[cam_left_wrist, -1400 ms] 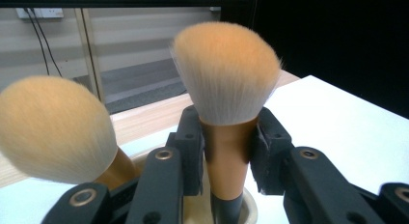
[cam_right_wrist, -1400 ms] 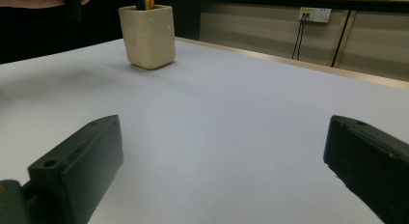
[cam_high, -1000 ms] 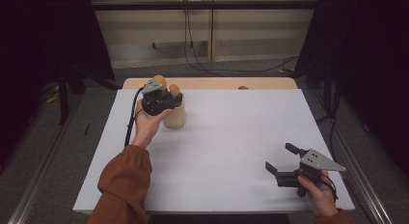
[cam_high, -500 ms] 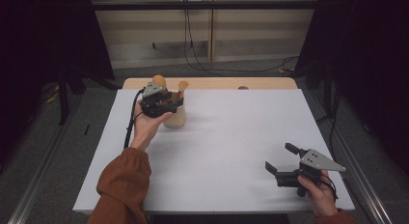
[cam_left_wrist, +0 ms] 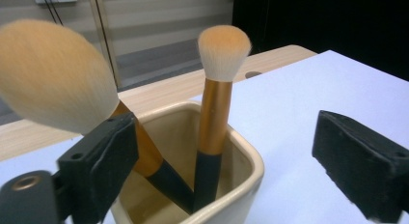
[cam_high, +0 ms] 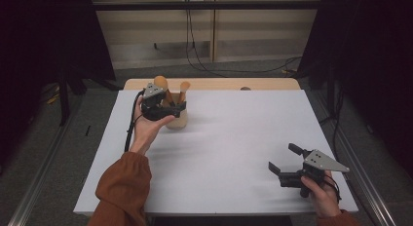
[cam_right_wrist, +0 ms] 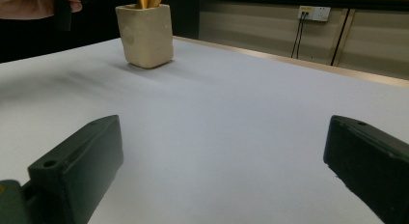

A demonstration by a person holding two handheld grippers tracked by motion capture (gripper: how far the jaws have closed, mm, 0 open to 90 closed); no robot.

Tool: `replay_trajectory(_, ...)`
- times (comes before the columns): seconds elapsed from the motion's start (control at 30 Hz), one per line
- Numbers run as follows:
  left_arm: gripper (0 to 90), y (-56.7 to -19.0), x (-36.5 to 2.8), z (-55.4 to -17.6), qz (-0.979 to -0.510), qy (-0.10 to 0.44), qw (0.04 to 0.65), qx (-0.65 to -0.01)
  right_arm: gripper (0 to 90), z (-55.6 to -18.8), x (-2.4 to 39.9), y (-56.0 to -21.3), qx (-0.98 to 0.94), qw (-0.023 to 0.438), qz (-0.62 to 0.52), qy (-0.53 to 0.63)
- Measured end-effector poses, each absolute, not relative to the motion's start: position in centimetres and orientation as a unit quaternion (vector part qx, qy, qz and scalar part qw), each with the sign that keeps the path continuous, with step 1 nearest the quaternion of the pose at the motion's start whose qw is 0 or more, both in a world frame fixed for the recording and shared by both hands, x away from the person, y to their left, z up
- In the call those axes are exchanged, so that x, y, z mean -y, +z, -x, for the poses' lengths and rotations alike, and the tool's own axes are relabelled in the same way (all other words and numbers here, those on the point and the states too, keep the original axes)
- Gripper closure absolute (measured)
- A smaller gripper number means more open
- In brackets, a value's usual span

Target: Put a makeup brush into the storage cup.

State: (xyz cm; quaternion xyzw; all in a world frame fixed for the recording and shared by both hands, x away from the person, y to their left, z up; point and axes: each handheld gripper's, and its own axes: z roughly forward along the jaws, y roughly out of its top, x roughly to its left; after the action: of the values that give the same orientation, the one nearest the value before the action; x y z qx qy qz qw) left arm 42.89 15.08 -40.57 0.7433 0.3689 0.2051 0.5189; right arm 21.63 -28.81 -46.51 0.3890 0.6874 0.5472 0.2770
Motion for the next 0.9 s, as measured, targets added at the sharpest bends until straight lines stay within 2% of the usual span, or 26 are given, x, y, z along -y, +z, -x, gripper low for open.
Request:
replay_trajectory(0.23, 3.0, -40.9, -15.3, -41.8, -0.745, 0.191, 0.527, -0.361, 0.0, -21.5, 28.8, -46.6, -0.689, 0.277, -0.388, 0.546)
replay_trajectory(0.63, 2.3, -40.2, -16.9, -39.9, -0.730, 0.210, 0.543, -0.357, 0.0, -21.7, 28.9, -46.5, -0.689, 0.281, -0.387, 0.544)
replay_trajectory(0.9, 2.3, -39.8, -17.1, -38.0, -0.723, 0.204, 0.565, -0.342, 0.0, -21.7, 28.9, -46.4, -0.689, 0.284, -0.388, 0.542)
